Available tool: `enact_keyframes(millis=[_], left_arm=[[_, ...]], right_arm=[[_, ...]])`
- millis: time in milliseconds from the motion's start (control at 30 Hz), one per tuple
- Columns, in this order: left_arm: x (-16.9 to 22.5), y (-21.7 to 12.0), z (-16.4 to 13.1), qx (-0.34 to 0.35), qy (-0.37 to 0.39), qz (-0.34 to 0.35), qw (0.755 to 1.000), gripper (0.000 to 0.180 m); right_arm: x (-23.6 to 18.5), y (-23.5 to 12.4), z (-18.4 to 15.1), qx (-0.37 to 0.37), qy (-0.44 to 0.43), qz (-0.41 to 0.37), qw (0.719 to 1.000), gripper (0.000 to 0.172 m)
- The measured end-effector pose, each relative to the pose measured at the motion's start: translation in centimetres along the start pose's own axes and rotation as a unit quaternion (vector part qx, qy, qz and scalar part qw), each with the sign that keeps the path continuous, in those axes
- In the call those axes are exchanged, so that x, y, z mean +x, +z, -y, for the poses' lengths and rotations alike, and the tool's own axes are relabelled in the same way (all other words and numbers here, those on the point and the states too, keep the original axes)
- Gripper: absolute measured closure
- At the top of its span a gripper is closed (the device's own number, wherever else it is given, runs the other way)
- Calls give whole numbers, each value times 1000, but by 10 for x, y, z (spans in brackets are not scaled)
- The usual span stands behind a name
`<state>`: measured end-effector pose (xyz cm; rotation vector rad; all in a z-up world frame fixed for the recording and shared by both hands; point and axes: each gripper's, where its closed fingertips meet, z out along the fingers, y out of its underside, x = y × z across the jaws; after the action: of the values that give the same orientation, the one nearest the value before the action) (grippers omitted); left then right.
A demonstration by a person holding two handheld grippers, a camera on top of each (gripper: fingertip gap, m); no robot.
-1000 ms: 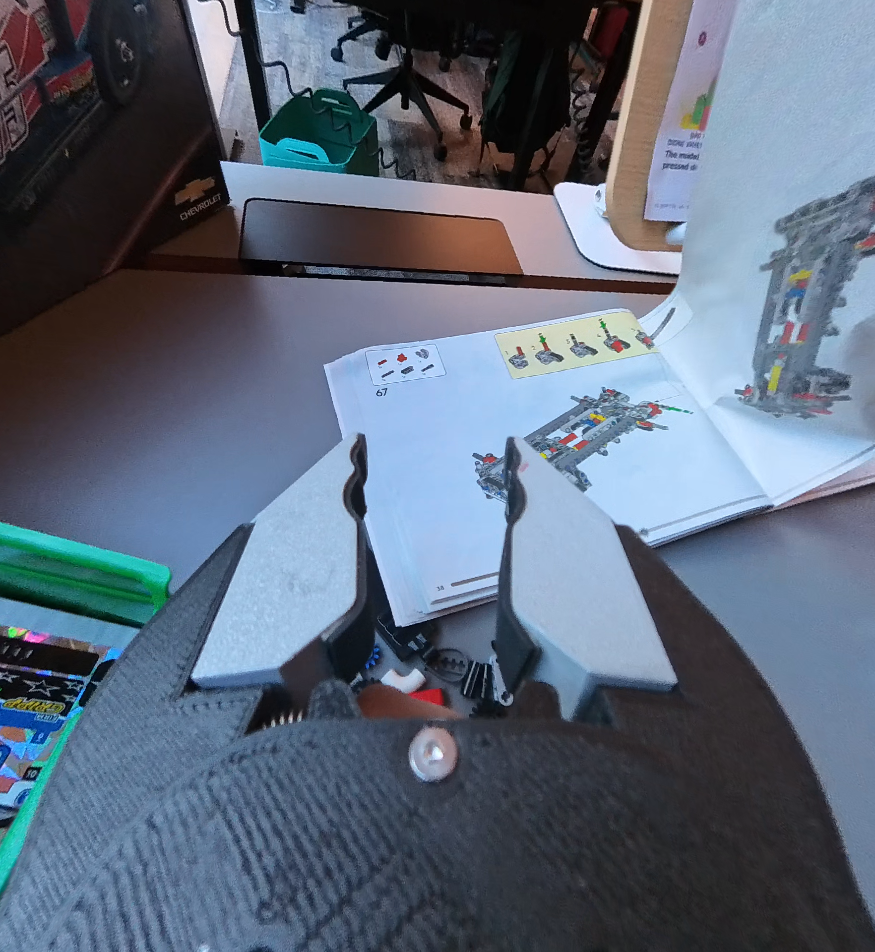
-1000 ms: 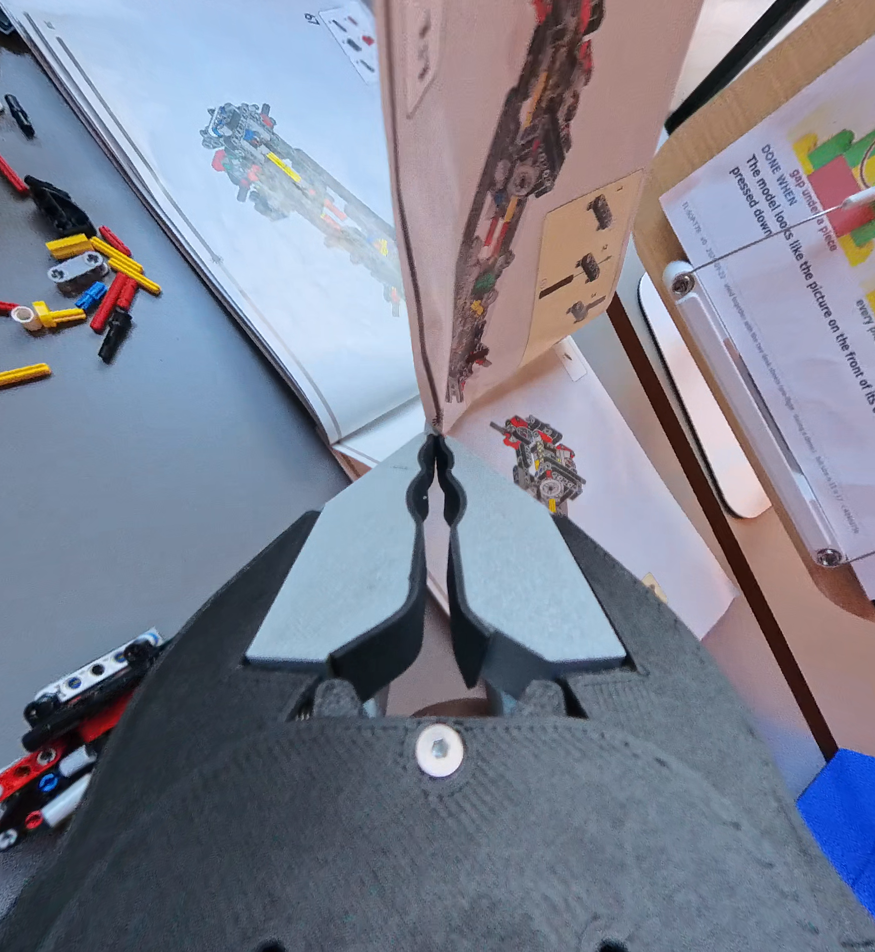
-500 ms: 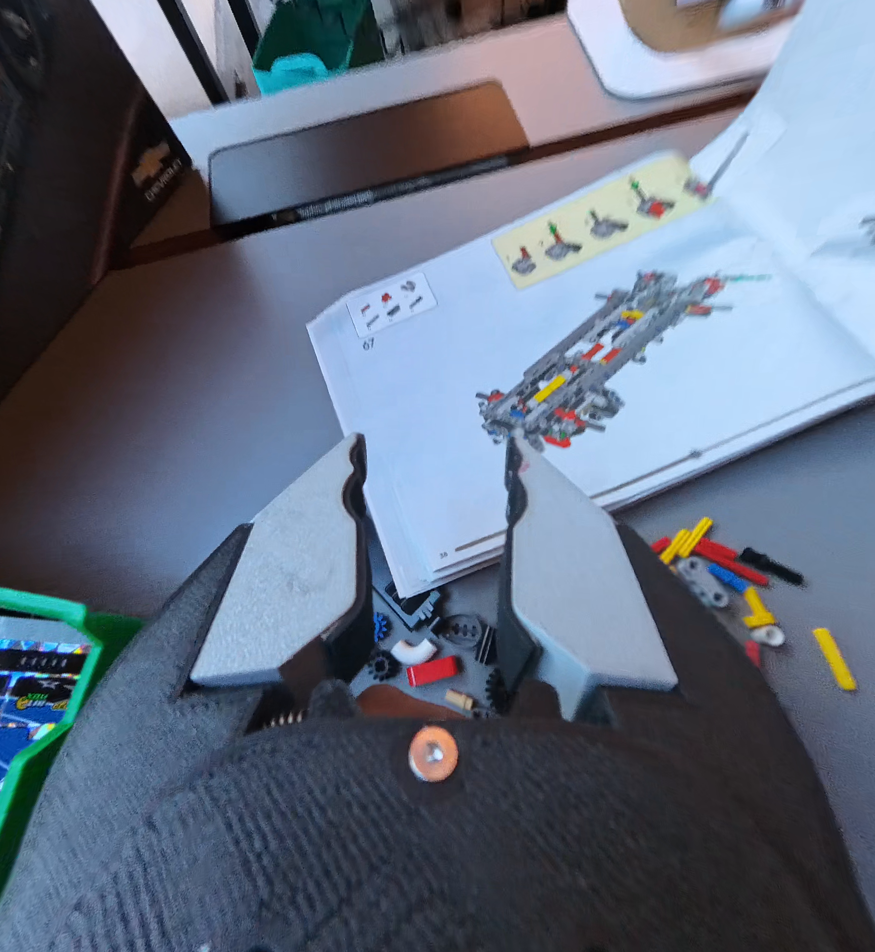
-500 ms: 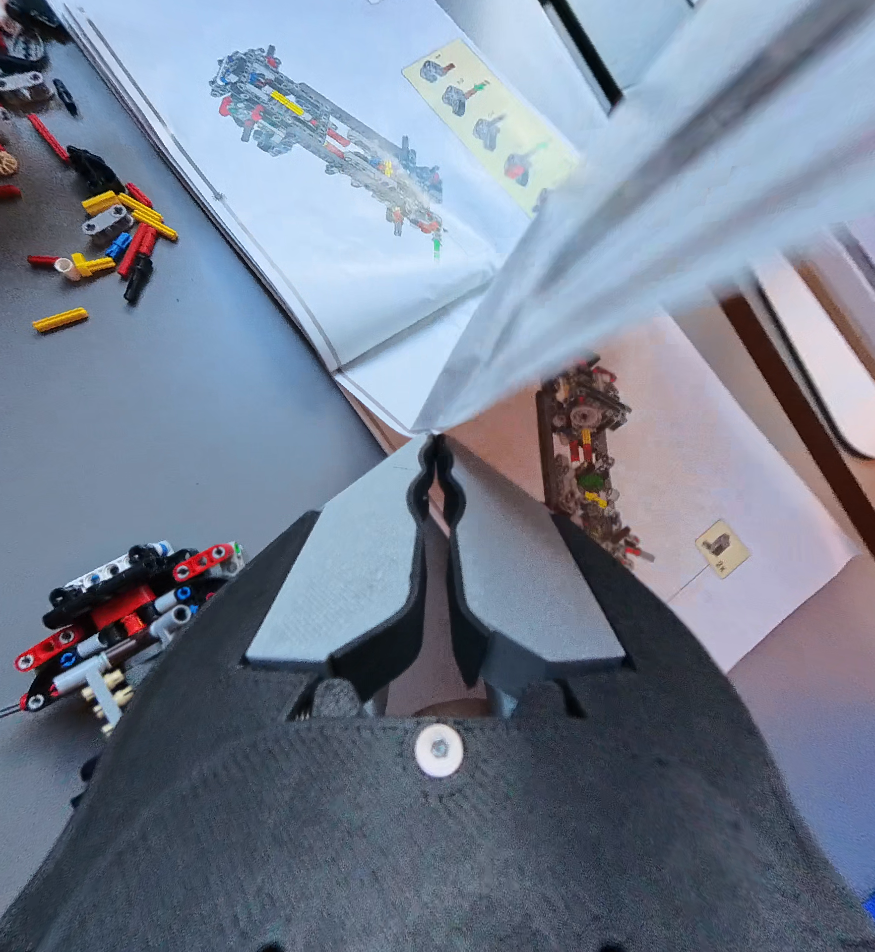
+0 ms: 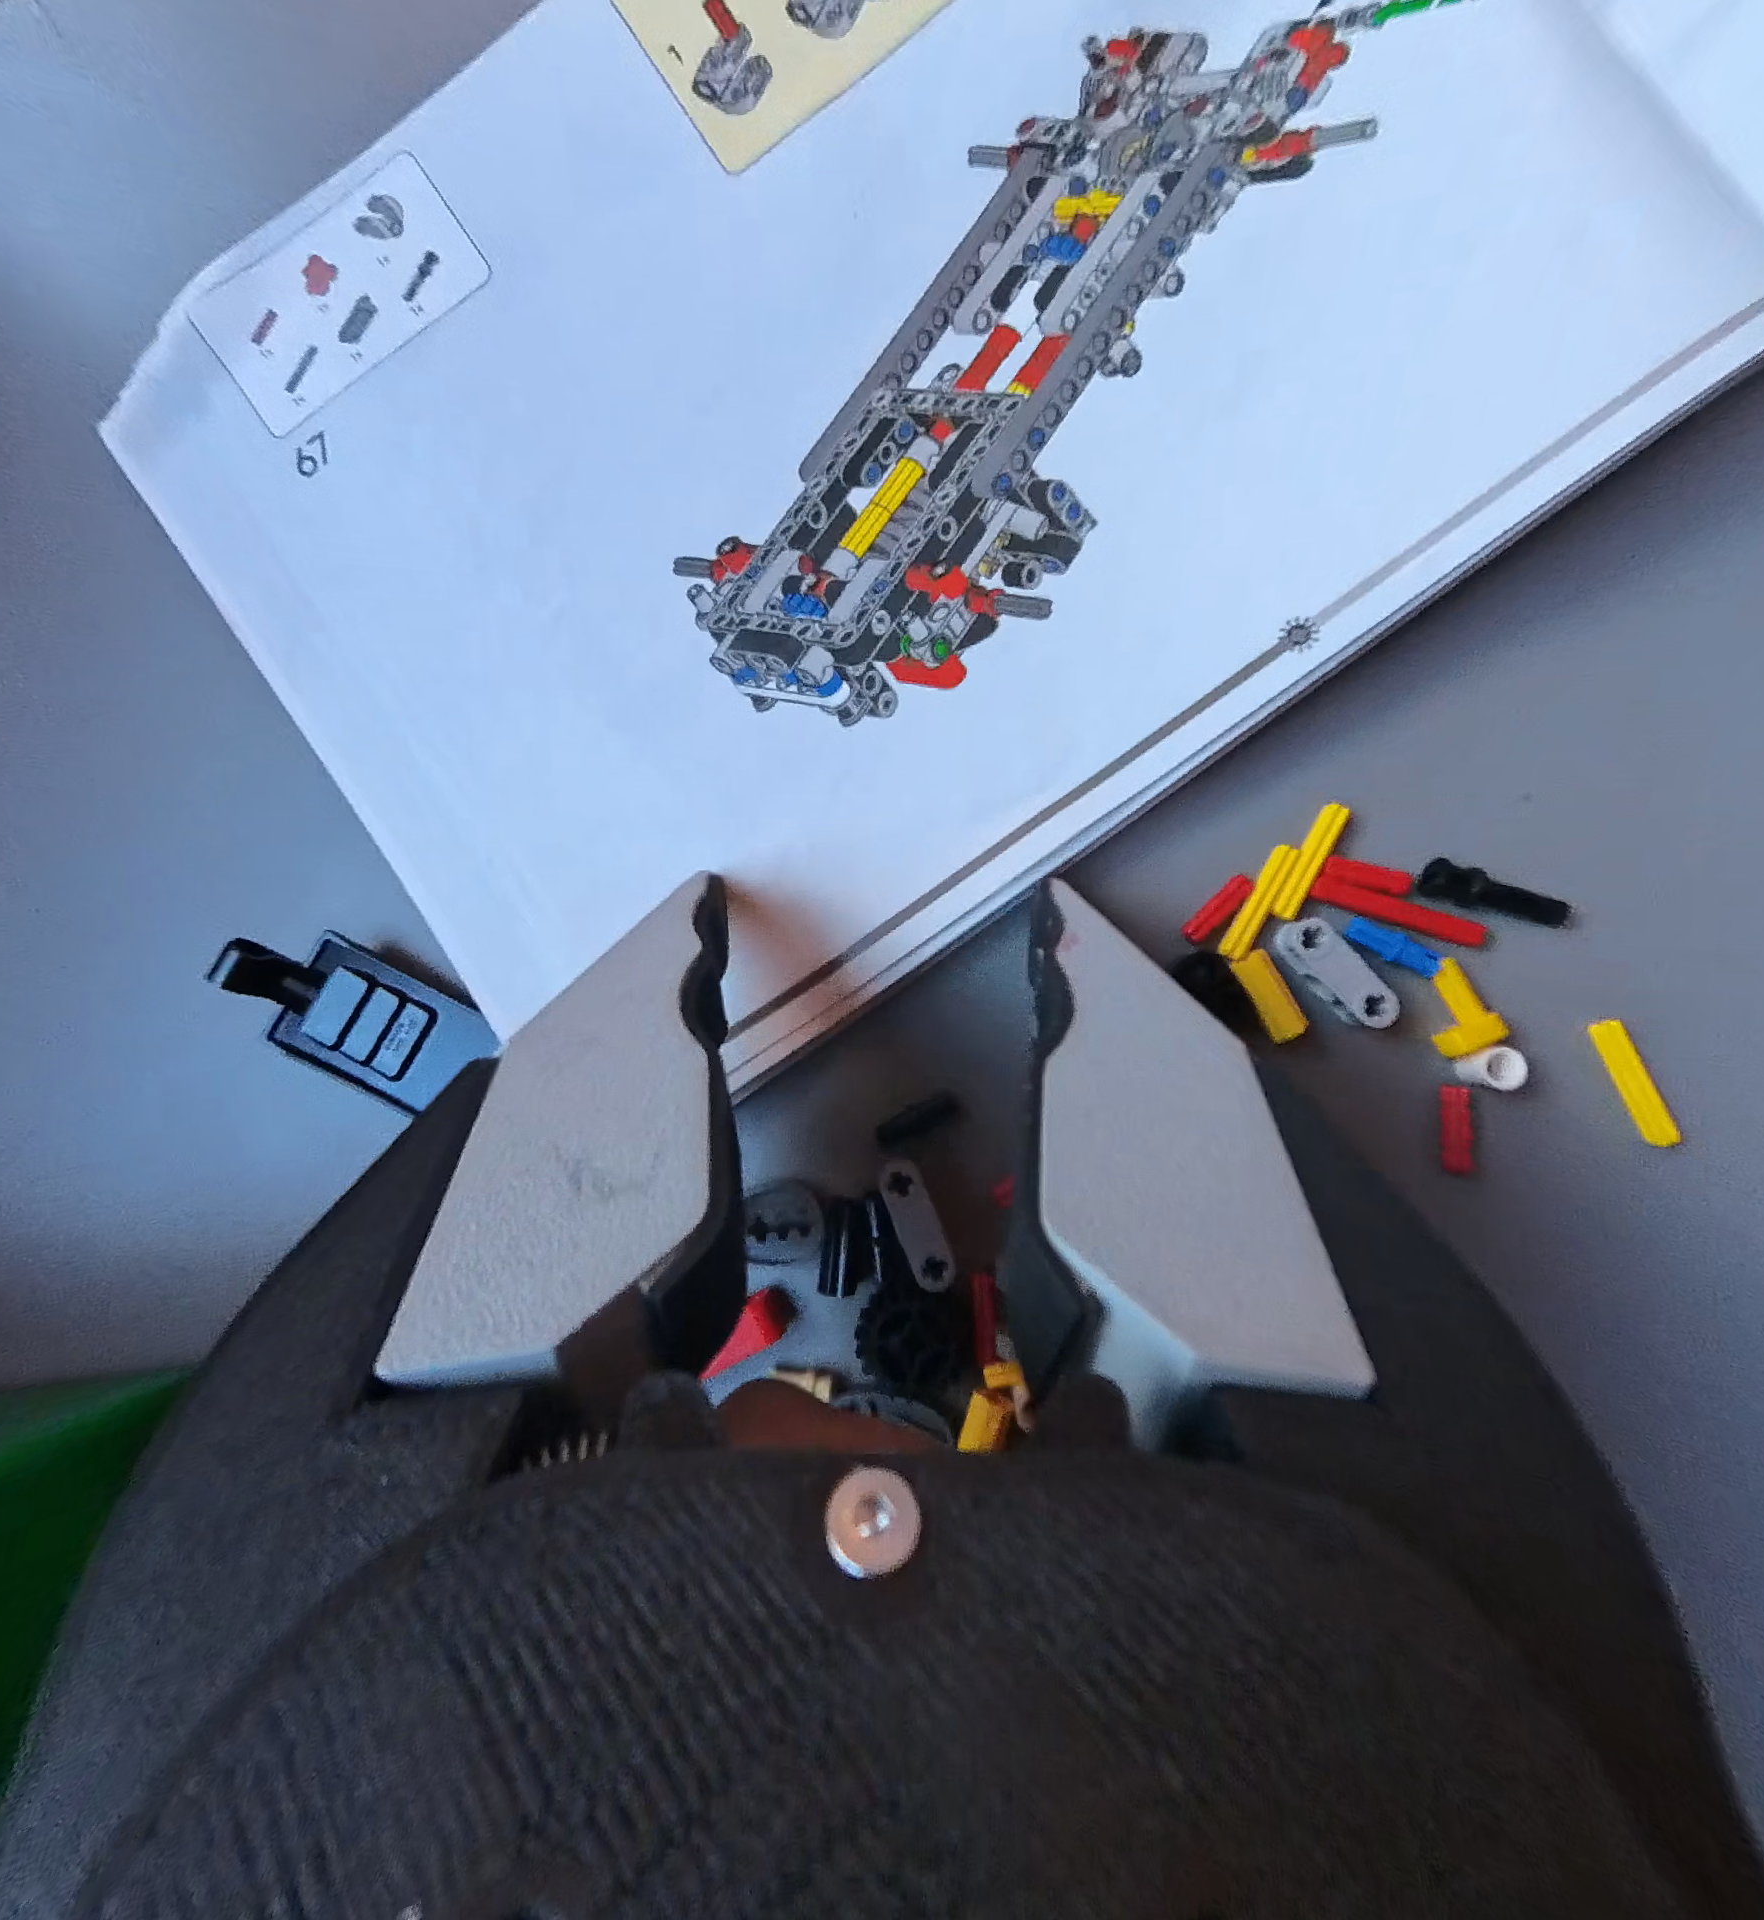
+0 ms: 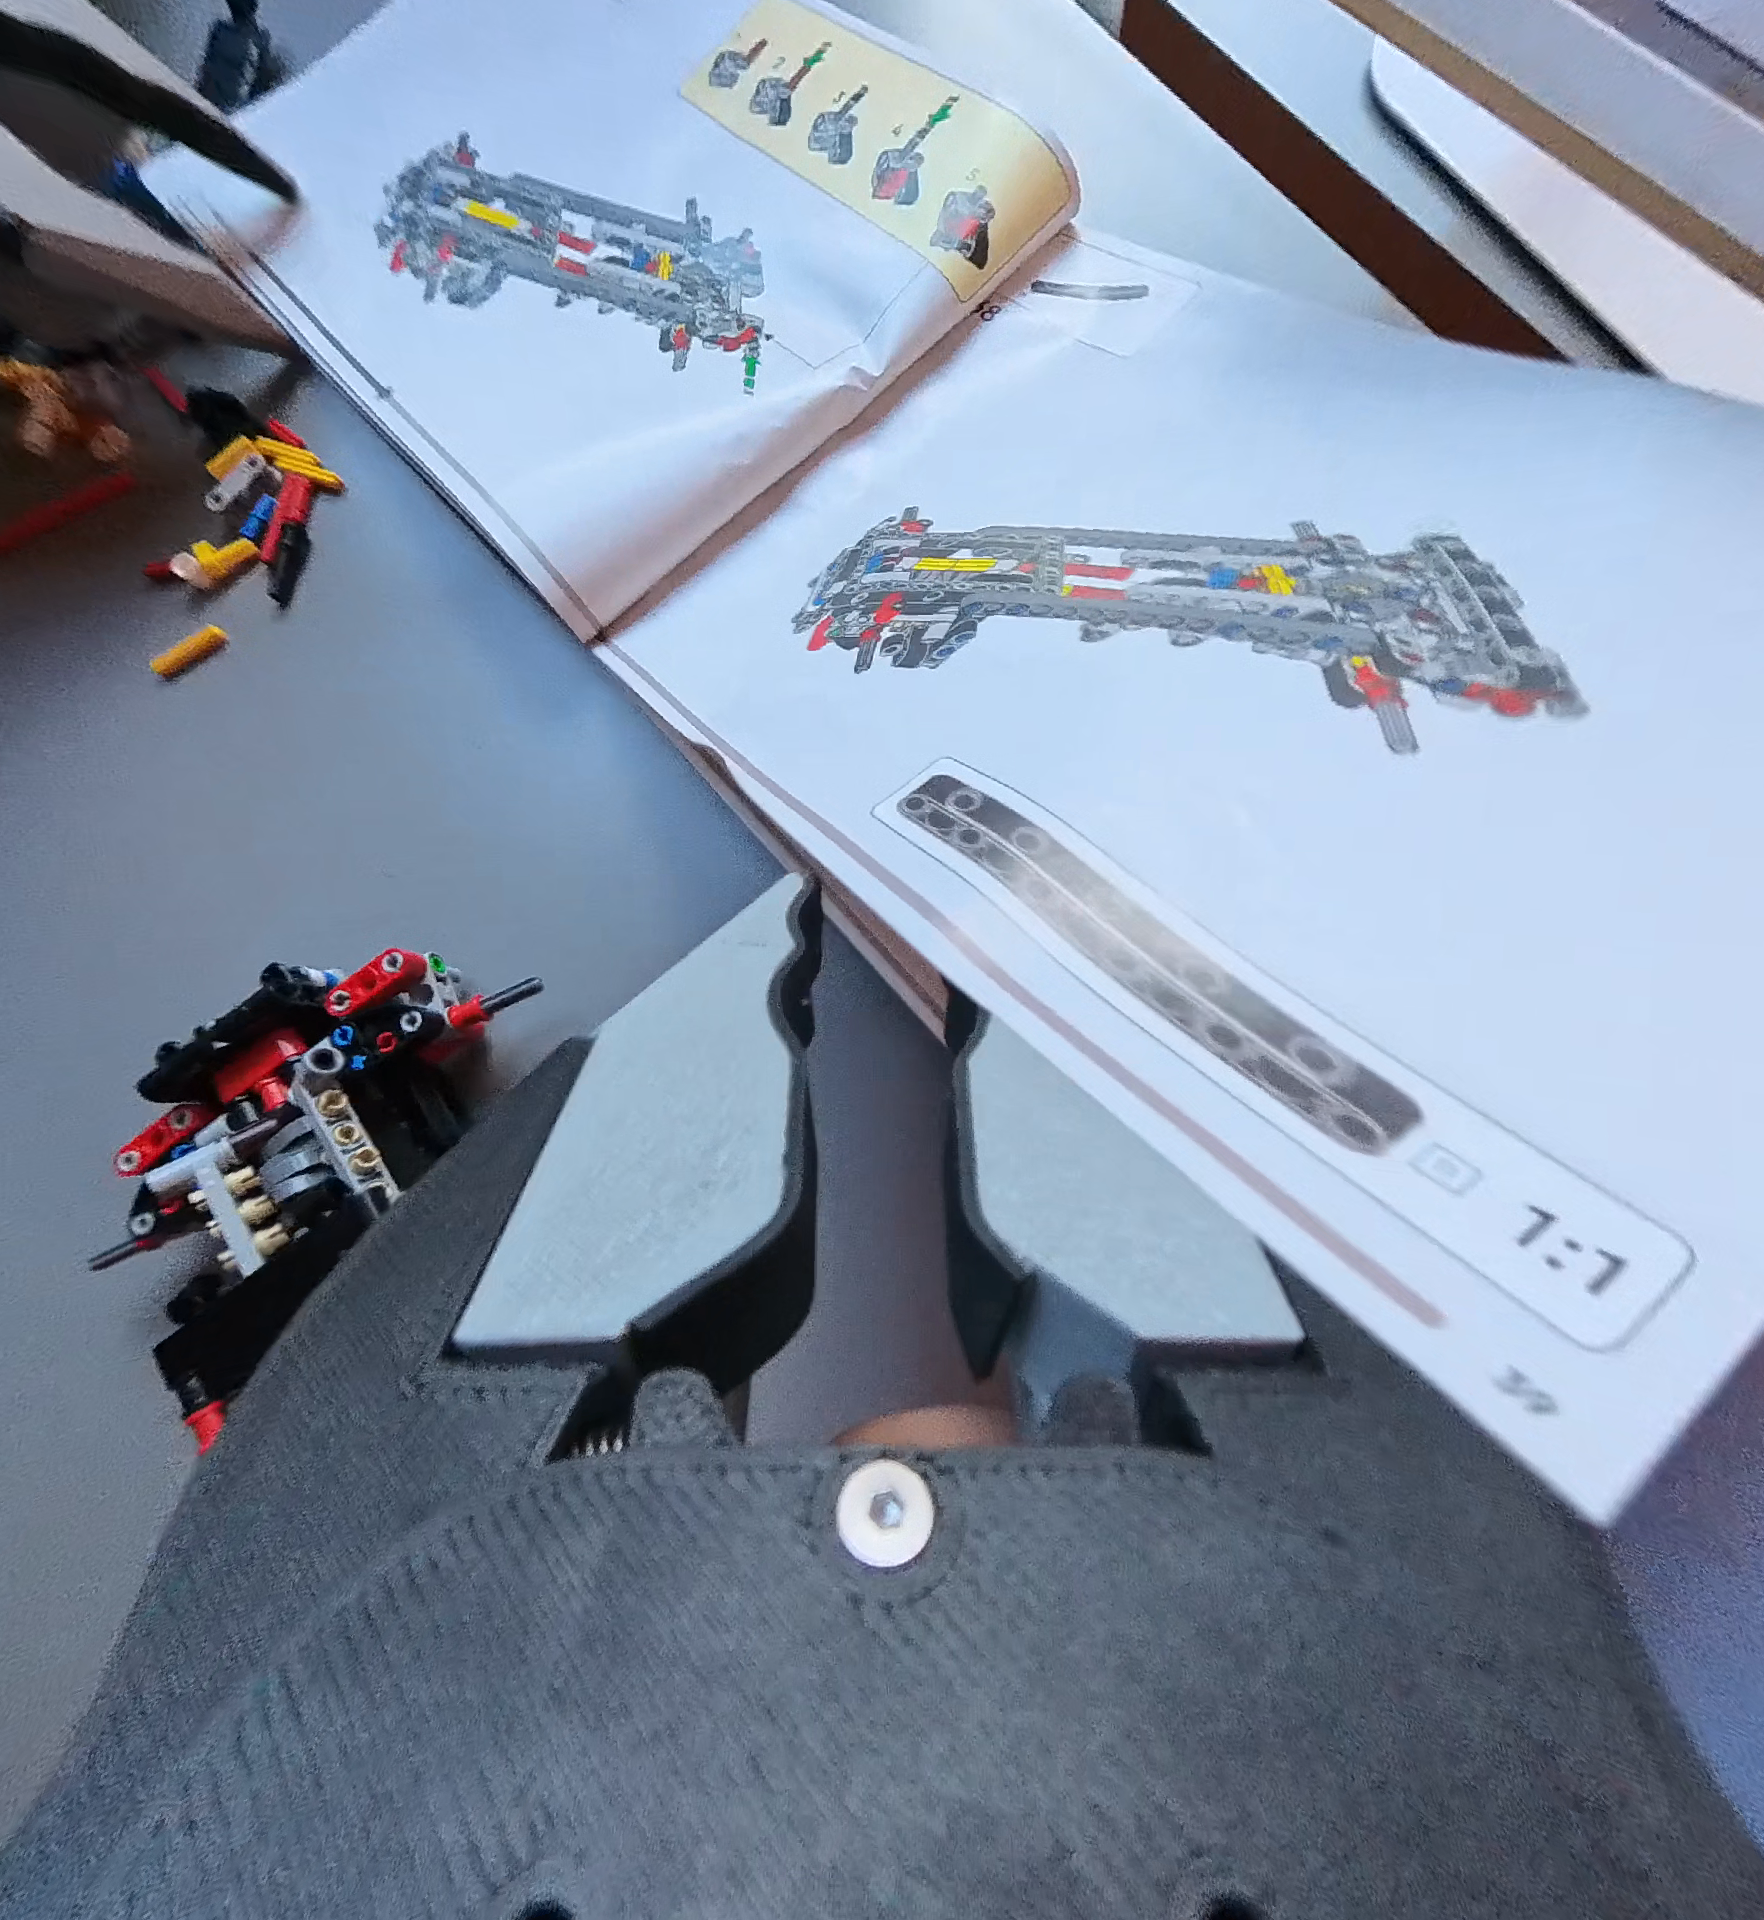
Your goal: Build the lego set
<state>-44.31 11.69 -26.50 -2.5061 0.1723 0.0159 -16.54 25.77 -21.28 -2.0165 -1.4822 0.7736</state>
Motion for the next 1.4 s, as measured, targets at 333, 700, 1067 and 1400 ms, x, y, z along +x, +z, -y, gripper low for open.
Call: enact_keyframes(millis=[333,700,1067,1400], left_arm=[[0,0,1,-1,5,6,1000,124],[2,0,2,-2,12,12,1000,127],[6,2,4,4,4,-5,1000,127],[6,2,4,2,8,0,1000,127]], right_arm=[[4,-7,0,24,70,49,996,141],[1,-8,2,30,77,48,995,140],[6,-15,0,43,88,44,994,141],[12,-21,0,58,100,40,993,142]])
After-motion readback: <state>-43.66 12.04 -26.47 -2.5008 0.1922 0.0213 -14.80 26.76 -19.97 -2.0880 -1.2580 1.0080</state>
